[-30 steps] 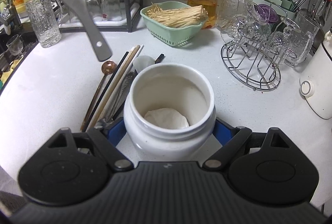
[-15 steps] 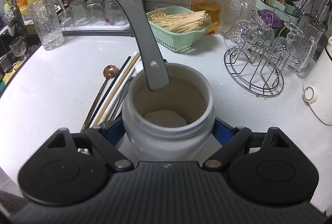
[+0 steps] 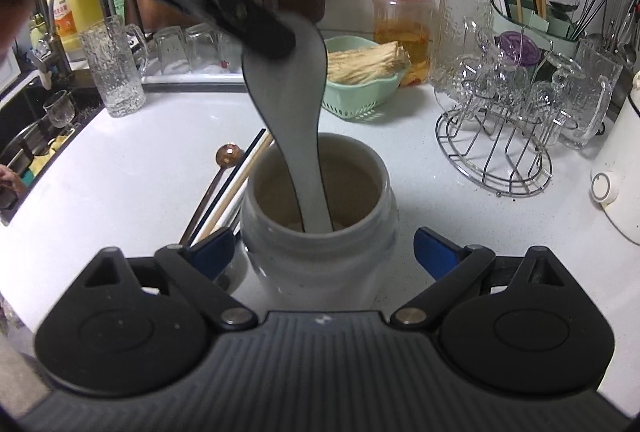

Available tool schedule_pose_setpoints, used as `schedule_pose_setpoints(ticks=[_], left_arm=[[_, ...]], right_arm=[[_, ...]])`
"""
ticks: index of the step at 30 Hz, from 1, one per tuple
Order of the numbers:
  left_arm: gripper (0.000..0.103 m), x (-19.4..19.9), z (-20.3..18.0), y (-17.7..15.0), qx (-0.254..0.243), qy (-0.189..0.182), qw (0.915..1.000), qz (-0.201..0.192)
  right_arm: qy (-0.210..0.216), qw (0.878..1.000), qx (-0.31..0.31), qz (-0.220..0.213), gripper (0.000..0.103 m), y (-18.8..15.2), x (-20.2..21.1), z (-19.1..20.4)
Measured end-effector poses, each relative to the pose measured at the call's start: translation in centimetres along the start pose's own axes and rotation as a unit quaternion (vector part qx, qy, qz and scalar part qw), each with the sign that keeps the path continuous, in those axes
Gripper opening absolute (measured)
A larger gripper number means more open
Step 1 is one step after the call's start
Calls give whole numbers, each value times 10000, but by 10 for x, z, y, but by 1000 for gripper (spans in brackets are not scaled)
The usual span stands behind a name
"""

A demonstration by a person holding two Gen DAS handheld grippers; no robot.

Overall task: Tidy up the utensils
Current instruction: 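Lift the white spoon with the left tool and lower it into the white jar, then open the left tool to release the spoon inside the jar, then withdraw the left tool and move it back over the utensil pile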

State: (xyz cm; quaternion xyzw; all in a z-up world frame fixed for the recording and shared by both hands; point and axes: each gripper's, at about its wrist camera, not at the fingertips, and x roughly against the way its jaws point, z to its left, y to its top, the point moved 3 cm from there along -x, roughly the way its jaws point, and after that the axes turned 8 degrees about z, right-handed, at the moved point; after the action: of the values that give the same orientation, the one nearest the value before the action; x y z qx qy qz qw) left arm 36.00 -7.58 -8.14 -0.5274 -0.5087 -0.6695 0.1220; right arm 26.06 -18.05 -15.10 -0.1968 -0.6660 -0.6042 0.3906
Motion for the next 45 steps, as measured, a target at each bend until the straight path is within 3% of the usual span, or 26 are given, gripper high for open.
schedule_pose_setpoints(ticks=[5,18,24,29,32,40,45], left_arm=[[8,-11,-4,-3,-14,-149,9994,304],[14,-34,-13,-13,165,-437,9955,830],[15,-35,-13,-13,370,-440,9946,863],[32,-26,-11,-13,416,-517,9945,811],[47,-17,-13,-13,360,-283,9968,655],[54,4,-1,-19,771,-109,9961,424],[70,23,12,-25,1043,240,9940,233]], right_arm=[[47,10000,0,24,86,-1,-2,1],[97,9998,150,-9,88,0,-3,0],[49,9999,128,-26,88,-1,-3,1],[22,9999,126,-10,88,1,-5,2],[12,9999,157,7,88,2,-6,2],[1,9999,140,38,88,3,-8,2],[7,9999,111,79,88,5,-8,1]])
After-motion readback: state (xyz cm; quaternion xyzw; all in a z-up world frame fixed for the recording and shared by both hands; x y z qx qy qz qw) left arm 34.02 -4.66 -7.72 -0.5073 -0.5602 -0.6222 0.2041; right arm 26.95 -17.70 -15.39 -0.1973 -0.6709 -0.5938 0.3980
